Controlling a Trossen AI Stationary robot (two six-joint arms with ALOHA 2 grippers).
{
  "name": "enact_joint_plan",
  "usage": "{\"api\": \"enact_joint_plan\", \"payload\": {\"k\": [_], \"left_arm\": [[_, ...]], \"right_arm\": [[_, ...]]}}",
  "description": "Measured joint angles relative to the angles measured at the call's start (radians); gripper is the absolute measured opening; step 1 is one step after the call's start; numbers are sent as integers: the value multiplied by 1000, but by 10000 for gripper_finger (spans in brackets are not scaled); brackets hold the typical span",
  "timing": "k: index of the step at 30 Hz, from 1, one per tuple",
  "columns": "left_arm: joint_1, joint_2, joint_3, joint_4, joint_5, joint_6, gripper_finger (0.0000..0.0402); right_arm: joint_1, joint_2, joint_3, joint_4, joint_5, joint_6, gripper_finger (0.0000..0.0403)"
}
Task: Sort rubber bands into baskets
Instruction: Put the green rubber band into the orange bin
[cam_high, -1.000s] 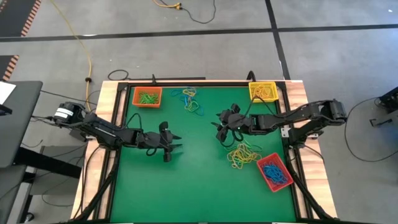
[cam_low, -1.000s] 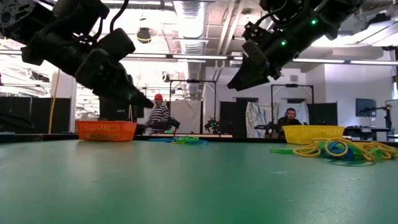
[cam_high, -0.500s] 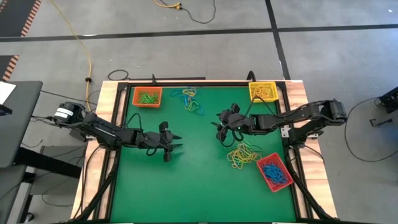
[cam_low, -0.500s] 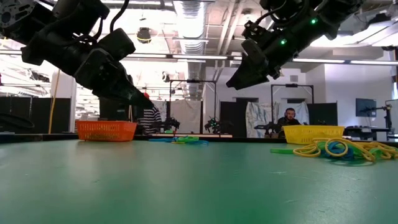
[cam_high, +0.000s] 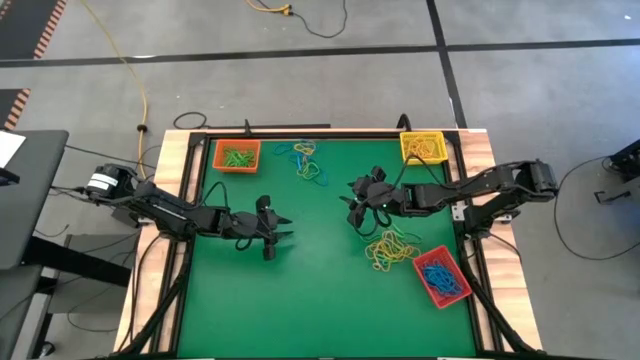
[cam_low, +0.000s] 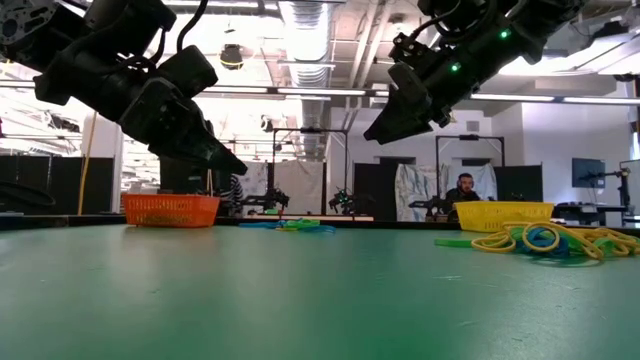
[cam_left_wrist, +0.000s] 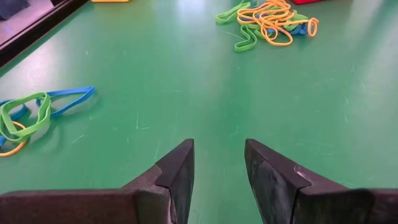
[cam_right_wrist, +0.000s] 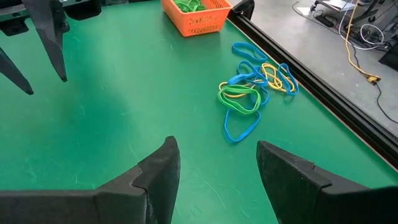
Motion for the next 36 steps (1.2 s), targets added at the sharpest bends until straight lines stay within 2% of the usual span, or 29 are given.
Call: {"api": "enact_joint_plan", "payload": {"k": [14,18,24,30,36], "left_arm": [[0,0,0,0,0,0,132],[0,0,0,1,0,0,132],[0,0,0,8,-2,-26,132],[0,0,0,2,-4,-72,132],[0,0,0,-7,-6,-79,132]], "right_arm": [[-7,1,0,1,0,0,240],[-30,68,2,68,-11,-28,240],[-120,242,29,218,-122,-94,240],[-224,362,153,150,-263,-94,240],[-266,425,260,-26,-281,-98,239]]}}
